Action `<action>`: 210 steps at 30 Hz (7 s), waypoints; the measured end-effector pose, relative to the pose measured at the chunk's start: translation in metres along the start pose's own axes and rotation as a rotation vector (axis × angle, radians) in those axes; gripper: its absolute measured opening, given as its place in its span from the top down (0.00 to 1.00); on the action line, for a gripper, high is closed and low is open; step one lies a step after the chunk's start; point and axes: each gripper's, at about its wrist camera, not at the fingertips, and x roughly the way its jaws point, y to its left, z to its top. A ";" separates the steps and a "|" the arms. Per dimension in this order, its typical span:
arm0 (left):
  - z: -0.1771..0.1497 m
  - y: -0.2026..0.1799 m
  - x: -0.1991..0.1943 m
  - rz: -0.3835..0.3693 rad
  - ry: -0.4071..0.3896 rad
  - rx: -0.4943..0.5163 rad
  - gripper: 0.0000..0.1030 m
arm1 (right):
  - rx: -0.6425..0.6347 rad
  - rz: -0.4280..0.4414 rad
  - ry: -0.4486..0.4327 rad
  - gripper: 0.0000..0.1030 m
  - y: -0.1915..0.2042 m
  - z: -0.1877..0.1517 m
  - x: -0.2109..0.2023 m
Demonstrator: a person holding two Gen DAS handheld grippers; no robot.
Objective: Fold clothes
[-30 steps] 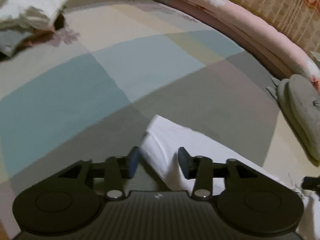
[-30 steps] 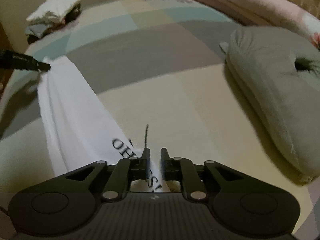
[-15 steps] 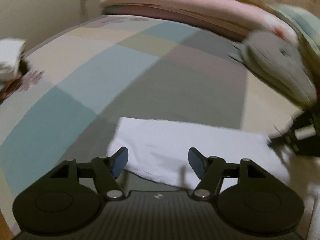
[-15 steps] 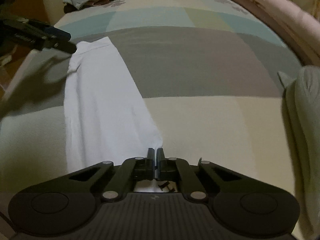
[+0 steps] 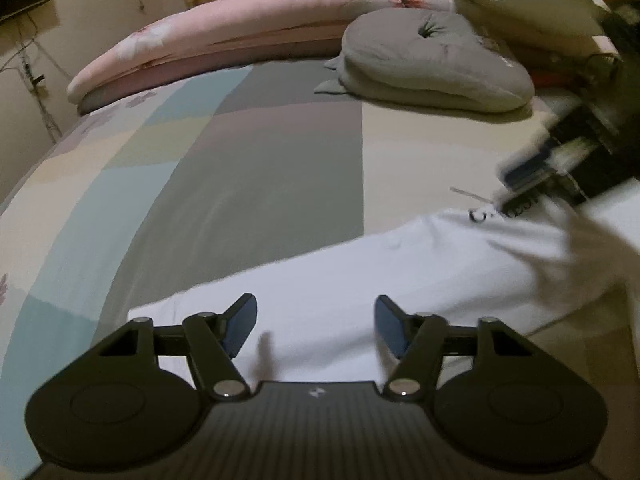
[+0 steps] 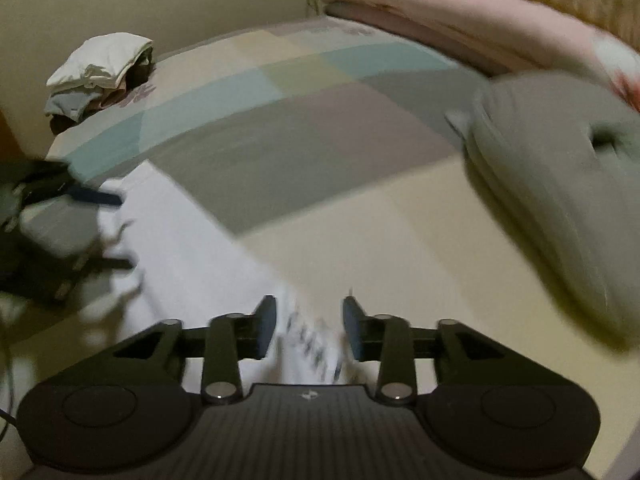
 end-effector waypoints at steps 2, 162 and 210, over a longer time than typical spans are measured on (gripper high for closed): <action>0.013 0.000 0.009 -0.050 -0.010 0.024 0.42 | 0.034 0.002 0.031 0.58 0.004 -0.021 -0.008; -0.016 0.063 0.017 0.144 0.137 -0.333 0.28 | 0.299 -0.205 0.002 0.00 -0.042 -0.015 0.008; 0.005 -0.006 0.012 0.077 0.036 -0.127 0.25 | 0.310 -0.558 0.080 0.00 -0.005 -0.112 -0.078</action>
